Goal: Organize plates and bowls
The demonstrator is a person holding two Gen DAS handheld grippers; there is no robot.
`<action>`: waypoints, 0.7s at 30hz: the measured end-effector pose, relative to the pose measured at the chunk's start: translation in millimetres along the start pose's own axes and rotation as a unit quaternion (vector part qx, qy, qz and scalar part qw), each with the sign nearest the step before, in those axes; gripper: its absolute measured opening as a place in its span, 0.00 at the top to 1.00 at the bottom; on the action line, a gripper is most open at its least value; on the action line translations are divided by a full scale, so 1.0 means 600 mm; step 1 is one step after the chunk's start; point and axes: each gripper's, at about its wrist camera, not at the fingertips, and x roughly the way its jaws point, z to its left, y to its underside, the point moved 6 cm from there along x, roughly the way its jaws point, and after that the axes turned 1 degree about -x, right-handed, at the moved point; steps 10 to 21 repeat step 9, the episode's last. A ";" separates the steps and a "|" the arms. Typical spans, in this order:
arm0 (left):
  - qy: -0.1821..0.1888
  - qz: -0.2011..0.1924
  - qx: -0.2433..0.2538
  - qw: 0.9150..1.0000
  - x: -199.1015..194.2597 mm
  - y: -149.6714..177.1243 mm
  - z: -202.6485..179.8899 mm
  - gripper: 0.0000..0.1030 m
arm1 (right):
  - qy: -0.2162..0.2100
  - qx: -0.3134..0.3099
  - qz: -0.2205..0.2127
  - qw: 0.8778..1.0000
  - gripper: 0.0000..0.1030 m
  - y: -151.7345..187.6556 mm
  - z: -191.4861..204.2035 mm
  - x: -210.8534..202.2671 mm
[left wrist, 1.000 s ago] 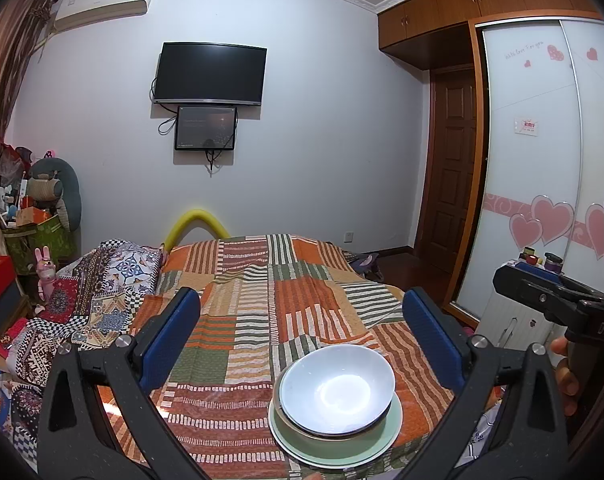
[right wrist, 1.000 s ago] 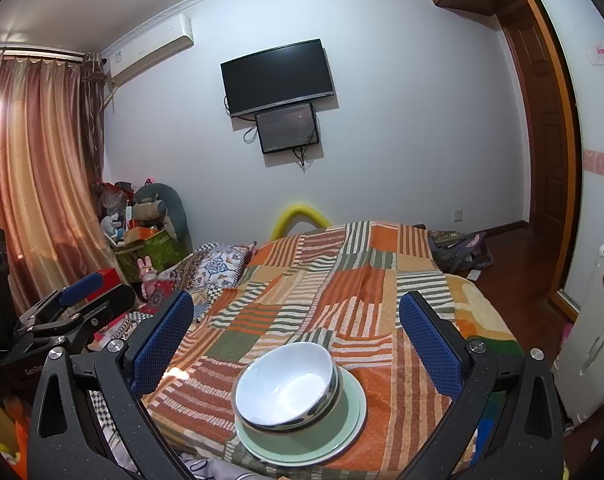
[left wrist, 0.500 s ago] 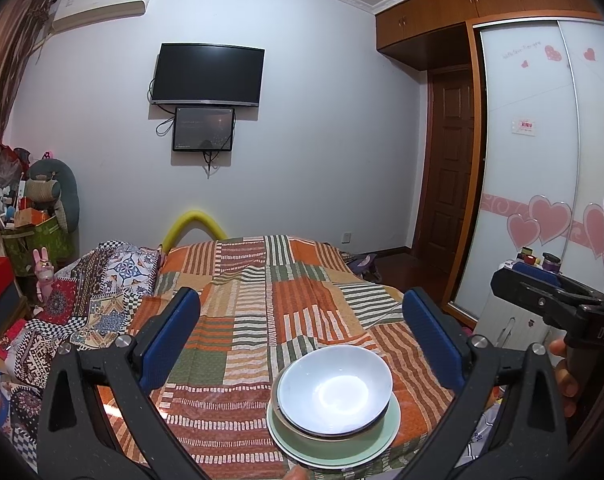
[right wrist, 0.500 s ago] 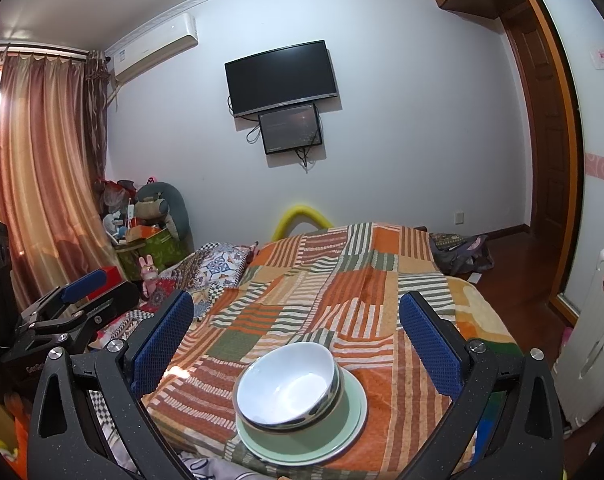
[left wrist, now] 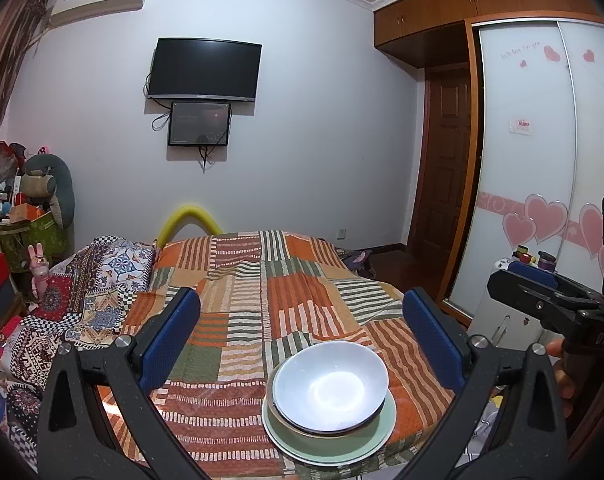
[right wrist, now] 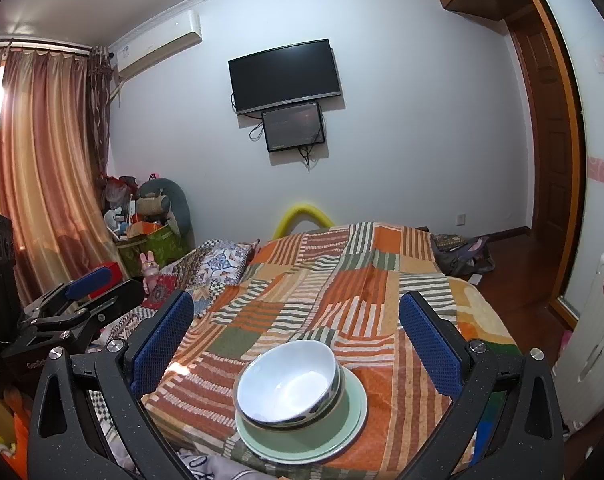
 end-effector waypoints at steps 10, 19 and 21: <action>0.002 0.004 -0.006 1.000 0.001 0.001 0.003 0.00 | -0.002 0.000 0.003 1.000 0.01 0.004 0.000 0.003; 0.002 0.004 -0.006 1.000 0.001 0.001 0.003 0.00 | -0.002 0.000 0.003 1.000 0.01 0.004 0.000 0.003; 0.002 0.004 -0.006 1.000 0.001 0.001 0.003 0.00 | -0.002 0.000 0.003 1.000 0.01 0.004 0.000 0.003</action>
